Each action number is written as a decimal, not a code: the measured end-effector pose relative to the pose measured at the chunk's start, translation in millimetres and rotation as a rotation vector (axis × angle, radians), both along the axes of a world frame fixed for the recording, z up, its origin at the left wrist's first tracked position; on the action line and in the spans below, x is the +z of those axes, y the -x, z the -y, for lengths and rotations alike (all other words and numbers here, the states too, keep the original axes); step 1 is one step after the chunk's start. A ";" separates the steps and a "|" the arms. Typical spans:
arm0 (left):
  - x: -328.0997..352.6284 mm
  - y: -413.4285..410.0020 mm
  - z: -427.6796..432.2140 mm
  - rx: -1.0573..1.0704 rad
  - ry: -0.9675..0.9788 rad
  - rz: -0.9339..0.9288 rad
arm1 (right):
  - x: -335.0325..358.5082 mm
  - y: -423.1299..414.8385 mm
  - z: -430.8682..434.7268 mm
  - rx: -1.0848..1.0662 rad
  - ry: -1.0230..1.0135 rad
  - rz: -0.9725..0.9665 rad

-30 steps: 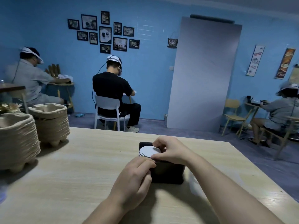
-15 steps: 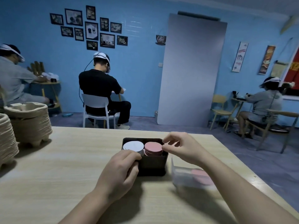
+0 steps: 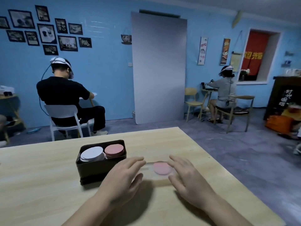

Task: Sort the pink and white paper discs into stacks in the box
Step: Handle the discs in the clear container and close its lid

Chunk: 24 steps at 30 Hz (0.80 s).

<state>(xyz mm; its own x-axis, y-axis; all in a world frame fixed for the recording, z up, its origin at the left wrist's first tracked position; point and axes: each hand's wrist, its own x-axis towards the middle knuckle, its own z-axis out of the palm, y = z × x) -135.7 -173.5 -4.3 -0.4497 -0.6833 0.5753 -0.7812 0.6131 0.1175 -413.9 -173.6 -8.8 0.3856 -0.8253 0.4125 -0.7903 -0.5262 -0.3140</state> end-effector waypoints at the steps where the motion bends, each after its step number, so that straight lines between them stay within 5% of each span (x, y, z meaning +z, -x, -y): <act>1: -0.1 2.0 0.4 0.007 0.001 0.015 | -2.8 2.7 -2.6 0.001 -0.007 -0.024; 12: 21.3 16.4 7.0 0.058 -0.014 0.055 | -12.6 14.0 2.3 0.058 -0.036 -0.021; 16: 46.2 36.1 49.3 0.038 -0.409 -0.064 | -13.1 12.9 4.1 0.059 -0.040 0.002; 19: 49.5 50.7 85.4 0.048 -0.679 0.027 | -13.4 12.6 5.2 0.067 -0.036 0.026; 24: 42.1 64.6 104.1 -0.013 -0.776 0.205 | -15.7 10.8 7.7 0.074 -0.036 0.062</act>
<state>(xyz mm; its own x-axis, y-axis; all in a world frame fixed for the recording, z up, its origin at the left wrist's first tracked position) -200.3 -277.6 37.8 -0.5055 -0.8484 -0.1571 -0.8269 0.4243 0.3691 -424.8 -181.2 -24.5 0.4208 -0.8104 0.4078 -0.7281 -0.5698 -0.3811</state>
